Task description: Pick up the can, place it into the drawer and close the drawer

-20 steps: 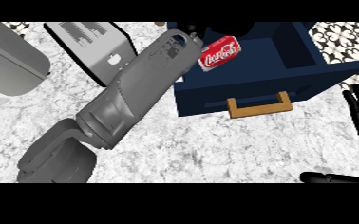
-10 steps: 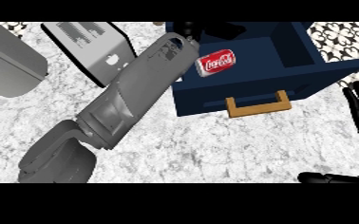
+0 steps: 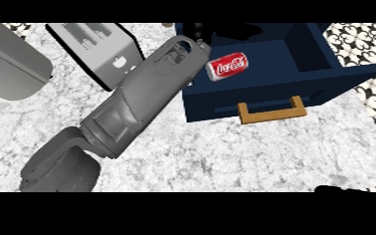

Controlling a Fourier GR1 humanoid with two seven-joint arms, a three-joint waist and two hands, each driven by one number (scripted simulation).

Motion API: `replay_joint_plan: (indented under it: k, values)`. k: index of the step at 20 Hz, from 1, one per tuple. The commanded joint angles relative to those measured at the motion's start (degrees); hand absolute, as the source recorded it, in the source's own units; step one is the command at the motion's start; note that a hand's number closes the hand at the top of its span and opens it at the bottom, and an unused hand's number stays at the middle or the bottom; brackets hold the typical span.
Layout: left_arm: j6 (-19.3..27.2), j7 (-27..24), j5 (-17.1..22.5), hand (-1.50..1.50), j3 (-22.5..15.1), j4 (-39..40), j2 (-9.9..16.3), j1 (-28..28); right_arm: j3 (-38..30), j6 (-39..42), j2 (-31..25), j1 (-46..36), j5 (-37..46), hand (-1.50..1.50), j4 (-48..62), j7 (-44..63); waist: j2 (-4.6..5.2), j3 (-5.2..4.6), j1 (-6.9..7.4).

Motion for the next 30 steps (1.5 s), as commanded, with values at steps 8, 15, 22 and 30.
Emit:
replay_joint_plan:
  k: [8, 15, 22, 30]
  values:
    - [1.4, -3.6, 5.0, -1.50, 0.9, -2.4, 0.0, -1.1, 4.3, -0.7, -5.6, -2.9, 18.0, -1.50, 3.1, -8.0, -0.08, 0.04, 2.32]
    - [1.9, -1.9, 4.3, -1.50, 0.3, -2.2, 0.0, -3.1, 12.3, -5.2, -7.0, -6.1, 37.1, -1.50, 9.1, -6.5, -1.07, -0.06, 6.13]
    - [2.9, 0.4, 3.5, -1.50, 1.3, -4.4, 1.0, -2.5, 18.2, -11.4, -5.7, -9.3, 49.4, -1.50, 22.6, -7.8, -1.53, -0.04, 7.41]
    - [1.3, 5.5, 0.4, -1.50, -0.1, -14.5, 8.2, 3.9, 17.6, -23.0, -0.9, -16.0, 56.0, -1.50, 38.7, -8.3, -1.90, -0.06, 8.74]
